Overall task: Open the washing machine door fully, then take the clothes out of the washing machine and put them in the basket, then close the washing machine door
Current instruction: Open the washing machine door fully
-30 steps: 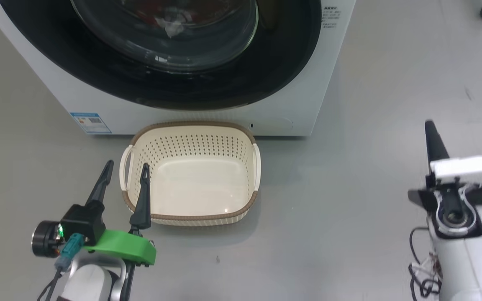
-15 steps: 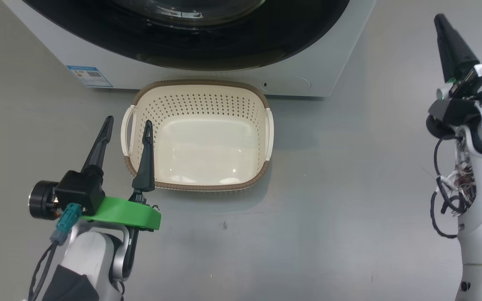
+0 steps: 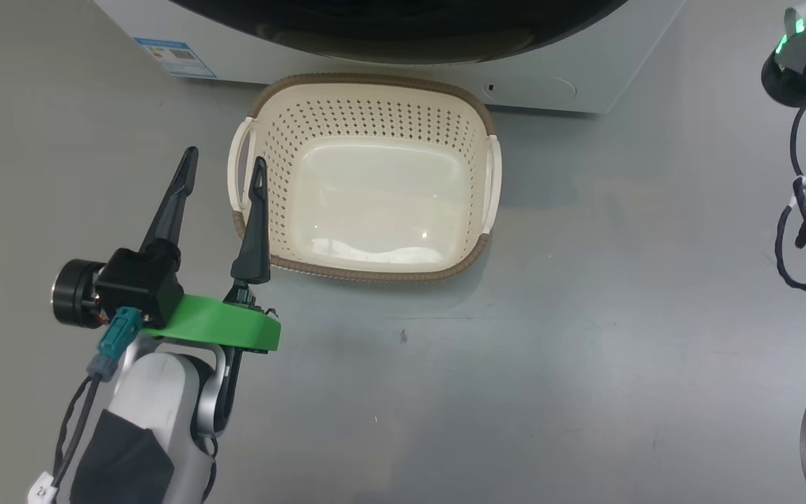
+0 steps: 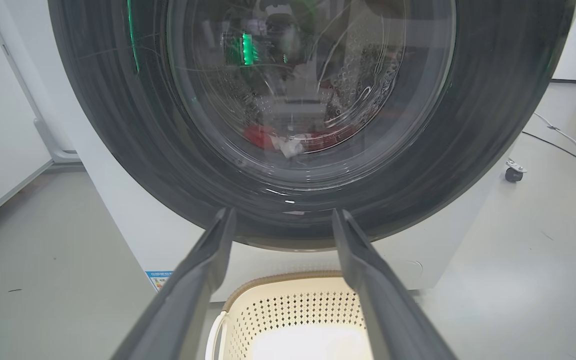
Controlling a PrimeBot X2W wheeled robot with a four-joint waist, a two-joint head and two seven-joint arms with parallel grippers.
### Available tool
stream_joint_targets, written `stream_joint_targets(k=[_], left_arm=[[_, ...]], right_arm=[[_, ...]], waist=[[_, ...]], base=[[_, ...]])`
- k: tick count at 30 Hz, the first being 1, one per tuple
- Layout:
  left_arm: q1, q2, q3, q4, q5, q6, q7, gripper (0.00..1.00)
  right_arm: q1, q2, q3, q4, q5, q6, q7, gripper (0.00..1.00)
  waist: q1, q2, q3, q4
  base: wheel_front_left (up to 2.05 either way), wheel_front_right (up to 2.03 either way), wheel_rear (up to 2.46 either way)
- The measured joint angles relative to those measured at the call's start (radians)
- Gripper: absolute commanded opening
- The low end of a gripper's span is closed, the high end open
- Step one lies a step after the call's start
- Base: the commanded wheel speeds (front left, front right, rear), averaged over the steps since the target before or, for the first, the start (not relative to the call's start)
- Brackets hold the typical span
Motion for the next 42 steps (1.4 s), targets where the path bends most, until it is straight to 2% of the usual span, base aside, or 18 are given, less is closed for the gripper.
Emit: stream_joint_targets(k=[8,14,34,38,42], left_arm=[[-0.025,-0.012,-0.024,0.009,0.012,-0.009,0.0,1.0],[-0.033,-0.015,-0.024,0.012,0.03,-0.009,0.0,1.0],[-0.058,-0.023,-0.016,0.026,0.033,-0.01,0.0,1.0],[-0.062,-0.025,-0.01,0.037,0.033,-0.01,0.0,1.0],[-0.062,-0.026,0.002,0.04,0.033,-0.01,0.0,1.0]], right_arm=[[-0.112,-0.032,0.029,0.033,-0.003,-0.032,0.054,0.0],[-0.172,-0.031,0.054,0.065,-0.003,-0.049,0.091,0.0],[-0.258,-0.05,0.084,0.154,0.001,-0.047,0.177,0.0],[-0.258,-0.052,0.083,0.174,0.021,-0.023,0.202,0.0],[-0.256,-0.048,0.085,0.196,0.041,-0.015,0.229,0.0]], waist=[[0.0,0.0,0.039,0.039],[0.0,0.0,0.06,0.055],[0.0,0.0,0.077,0.057],[0.0,0.0,0.073,0.054],[0.0,0.0,0.061,0.047]], base=[[0.0,0.0,0.0],[0.0,0.0,0.0],[0.0,0.0,0.0],[0.0,0.0,0.0],[0.0,0.0,0.0]])
